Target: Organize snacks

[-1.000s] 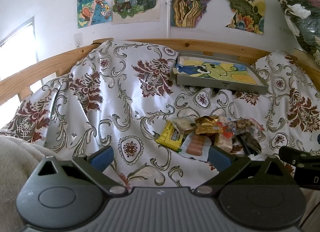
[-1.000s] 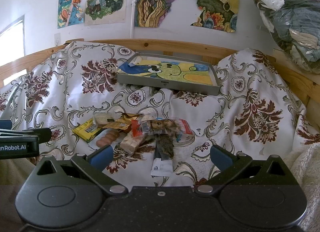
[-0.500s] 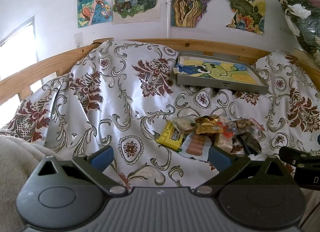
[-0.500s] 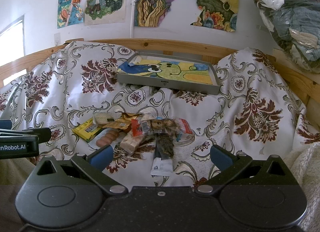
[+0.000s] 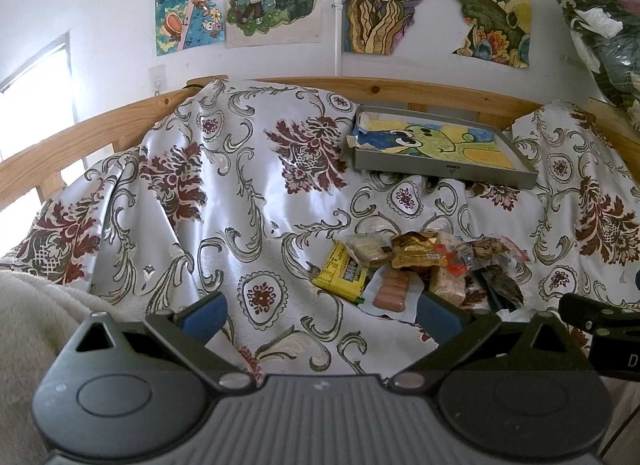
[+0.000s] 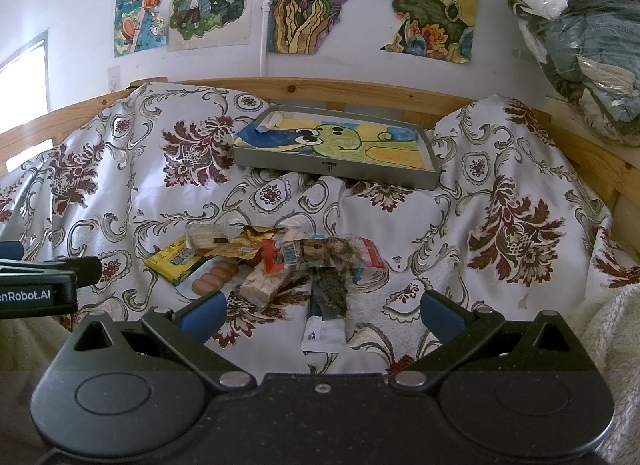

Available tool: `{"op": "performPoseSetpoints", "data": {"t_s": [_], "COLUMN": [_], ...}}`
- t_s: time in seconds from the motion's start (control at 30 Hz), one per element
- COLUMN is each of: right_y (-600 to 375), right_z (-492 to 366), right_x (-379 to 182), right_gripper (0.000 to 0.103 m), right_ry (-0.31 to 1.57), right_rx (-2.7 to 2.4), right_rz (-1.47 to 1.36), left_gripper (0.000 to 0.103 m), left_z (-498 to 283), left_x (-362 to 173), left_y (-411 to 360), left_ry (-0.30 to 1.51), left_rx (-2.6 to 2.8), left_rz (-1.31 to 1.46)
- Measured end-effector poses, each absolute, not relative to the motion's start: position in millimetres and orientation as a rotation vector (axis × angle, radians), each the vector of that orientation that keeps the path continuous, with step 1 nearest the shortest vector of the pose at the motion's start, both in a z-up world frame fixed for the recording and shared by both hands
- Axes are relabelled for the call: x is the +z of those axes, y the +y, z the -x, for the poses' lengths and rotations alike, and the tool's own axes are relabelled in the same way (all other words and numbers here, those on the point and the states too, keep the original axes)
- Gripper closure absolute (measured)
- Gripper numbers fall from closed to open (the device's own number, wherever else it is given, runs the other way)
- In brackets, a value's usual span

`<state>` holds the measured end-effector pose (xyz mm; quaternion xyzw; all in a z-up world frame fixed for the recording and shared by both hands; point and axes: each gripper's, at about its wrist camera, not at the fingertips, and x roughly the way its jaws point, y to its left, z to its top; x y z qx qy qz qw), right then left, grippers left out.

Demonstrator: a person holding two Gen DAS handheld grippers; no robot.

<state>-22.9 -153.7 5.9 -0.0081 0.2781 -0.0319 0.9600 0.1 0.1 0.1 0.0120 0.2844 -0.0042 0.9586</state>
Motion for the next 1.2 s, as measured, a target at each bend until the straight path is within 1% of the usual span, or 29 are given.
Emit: {"op": "performPoseSetpoints", "data": {"t_s": [0.93,1.2], "right_y": [-151.8,-152.5], "right_z": [19.3,8.6], "right_x": [6.0,5.0], "right_gripper": [0.001,0.001], "right_ry": [0.569,0.648], "right_rx": [-0.063,-0.048], "right_rz": [0.015,-0.003], "left_gripper": [0.000,0.000], "left_z": [-1.3,-10.9], "left_x": [-4.6,-7.1], "left_y": [2.6,1.6], "left_ry": [0.585,0.631], "left_rx": [-0.009,-0.018], "left_rz": [-0.026,-0.014]}}
